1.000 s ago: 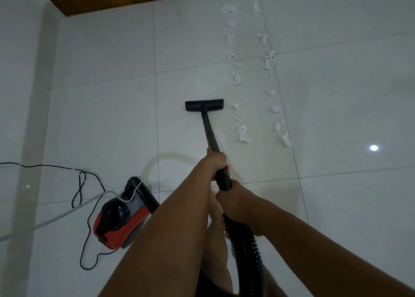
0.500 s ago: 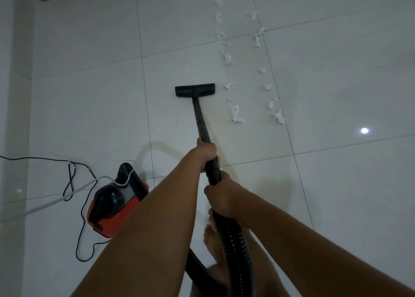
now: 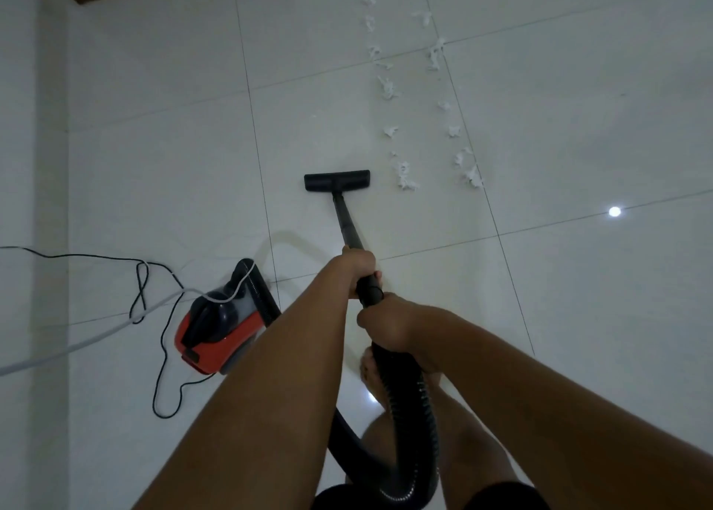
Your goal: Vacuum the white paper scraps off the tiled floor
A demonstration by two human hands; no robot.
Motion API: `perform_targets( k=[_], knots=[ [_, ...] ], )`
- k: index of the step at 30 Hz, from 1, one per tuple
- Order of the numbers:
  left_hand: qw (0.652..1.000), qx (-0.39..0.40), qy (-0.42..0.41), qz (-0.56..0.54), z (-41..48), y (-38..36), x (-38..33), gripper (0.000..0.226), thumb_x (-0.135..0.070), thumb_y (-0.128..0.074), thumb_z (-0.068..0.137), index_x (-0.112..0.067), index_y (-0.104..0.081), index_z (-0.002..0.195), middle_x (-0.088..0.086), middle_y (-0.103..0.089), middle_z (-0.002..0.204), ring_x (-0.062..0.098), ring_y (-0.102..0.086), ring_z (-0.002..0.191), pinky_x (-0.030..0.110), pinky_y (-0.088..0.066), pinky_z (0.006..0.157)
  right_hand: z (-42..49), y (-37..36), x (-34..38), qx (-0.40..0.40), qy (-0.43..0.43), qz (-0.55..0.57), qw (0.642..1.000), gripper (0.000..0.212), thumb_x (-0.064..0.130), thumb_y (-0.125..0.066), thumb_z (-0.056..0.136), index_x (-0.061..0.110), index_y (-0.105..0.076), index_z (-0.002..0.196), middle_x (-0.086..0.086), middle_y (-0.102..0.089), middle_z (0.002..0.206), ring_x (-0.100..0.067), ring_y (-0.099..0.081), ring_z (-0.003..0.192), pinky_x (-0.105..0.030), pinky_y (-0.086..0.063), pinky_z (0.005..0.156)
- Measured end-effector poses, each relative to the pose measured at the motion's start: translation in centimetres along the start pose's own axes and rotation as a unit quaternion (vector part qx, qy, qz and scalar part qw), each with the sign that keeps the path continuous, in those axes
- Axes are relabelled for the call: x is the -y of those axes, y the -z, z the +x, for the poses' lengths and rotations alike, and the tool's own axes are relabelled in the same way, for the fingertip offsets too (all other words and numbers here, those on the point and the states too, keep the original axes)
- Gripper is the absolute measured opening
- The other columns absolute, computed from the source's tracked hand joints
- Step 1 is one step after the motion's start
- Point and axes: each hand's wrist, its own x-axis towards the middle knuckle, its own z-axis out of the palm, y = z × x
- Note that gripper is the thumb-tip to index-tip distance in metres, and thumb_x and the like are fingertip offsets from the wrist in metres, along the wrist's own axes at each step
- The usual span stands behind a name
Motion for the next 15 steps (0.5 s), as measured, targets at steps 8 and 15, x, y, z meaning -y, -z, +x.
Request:
perform_targets(
  k=[8, 15],
  knots=[
    [1.0, -0.01, 0.009, -0.015, -0.3, -1.3, 4.8, 0.049, -0.01, -0.039, 0.106, -0.029, -0.032, 0.151, 0.011, -0.053, 0.09, 0.013, -0.051, 0.061, 0.024, -0.049, 0.051, 1.0, -0.8, -5.1, 0.022, -0.003, 0.007, 1.0, 0.048, 0.005, -0.04, 0.097, 0.013, -0.042, 0.145, -0.016, -0.056, 0.073, -0.023, -0.055, 0.05, -0.034, -0.052, 0.054],
    [1.0, -0.021, 0.011, -0.008, -0.8, -3.3, 8.7, 0.049, -0.01, -0.039, 0.105, -0.028, -0.031, 0.15, 0.011, -0.054, 0.084, 0.013, -0.053, 0.059, 0.025, -0.05, 0.05, 1.0, -0.2, -9.9, 0.041, 0.001, 0.026, 0.999, 0.041, 0.001, -0.04, 0.091, 0.021, -0.044, 0.126, -0.016, -0.056, 0.077, -0.023, -0.054, 0.052, -0.037, -0.052, 0.061]
  ],
)
